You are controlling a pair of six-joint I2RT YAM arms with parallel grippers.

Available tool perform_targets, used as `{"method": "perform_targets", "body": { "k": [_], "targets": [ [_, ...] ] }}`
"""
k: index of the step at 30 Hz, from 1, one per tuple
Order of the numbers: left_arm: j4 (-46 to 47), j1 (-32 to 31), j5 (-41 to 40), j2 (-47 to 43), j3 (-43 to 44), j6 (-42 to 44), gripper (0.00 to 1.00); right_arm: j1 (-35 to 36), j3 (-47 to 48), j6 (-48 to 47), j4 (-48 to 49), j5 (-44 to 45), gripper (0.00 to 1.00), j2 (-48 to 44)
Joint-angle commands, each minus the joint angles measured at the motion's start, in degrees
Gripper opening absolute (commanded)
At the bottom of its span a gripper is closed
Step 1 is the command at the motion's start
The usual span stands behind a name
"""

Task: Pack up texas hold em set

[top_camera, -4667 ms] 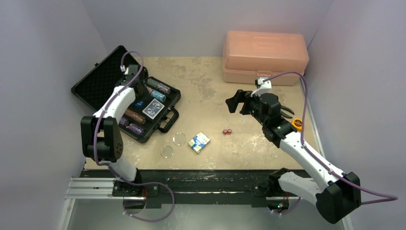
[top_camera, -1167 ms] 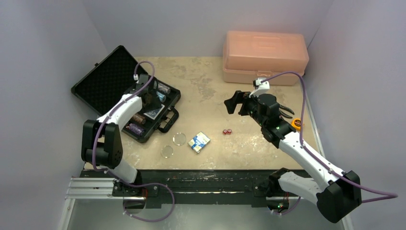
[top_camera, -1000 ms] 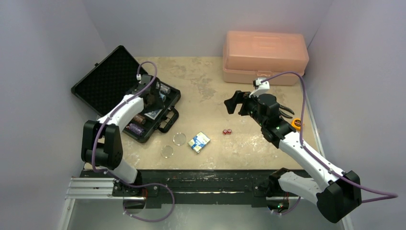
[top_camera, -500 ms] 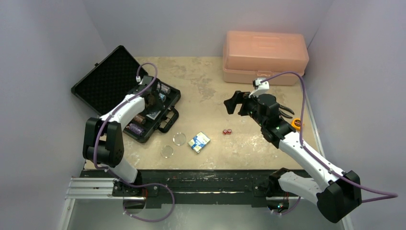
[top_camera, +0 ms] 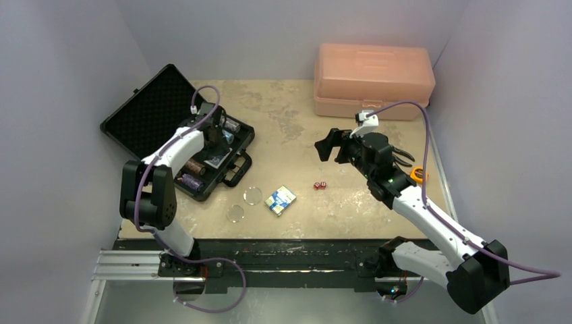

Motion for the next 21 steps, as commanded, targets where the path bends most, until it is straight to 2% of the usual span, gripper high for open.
{"method": "perform_targets", "body": {
  "k": [1, 10, 15, 17, 21],
  "targets": [
    [-0.58, 0.59, 0.71, 3.57, 1.04, -1.56, 0.50, 0.32, -0.24, -0.70, 1.44, 1.61, 0.99, -0.51],
    [-0.62, 0.68, 1.75, 5.70, 1.02, -2.24, 0.51, 0.46, -0.24, -0.72, 1.45, 1.96, 0.99, -0.17],
    [-0.58, 0.68, 1.22, 1.72, 0.77, -1.32, 0.56, 0.39, 0.10, -0.83, 0.98, 2.31, 0.99, 0.31],
    [-0.65, 0.68, 0.63, -0.97, 0.36, -0.36, 0.63, 0.41, 0.38, -0.98, 0.68, 2.34, 0.99, 0.64],
    [-1.20, 0.68, -0.44, -7.15, -0.91, 0.93, 0.91, 0.47, 1.19, -1.22, -0.47, 3.46, 0.99, 1.69]
  ]
}}
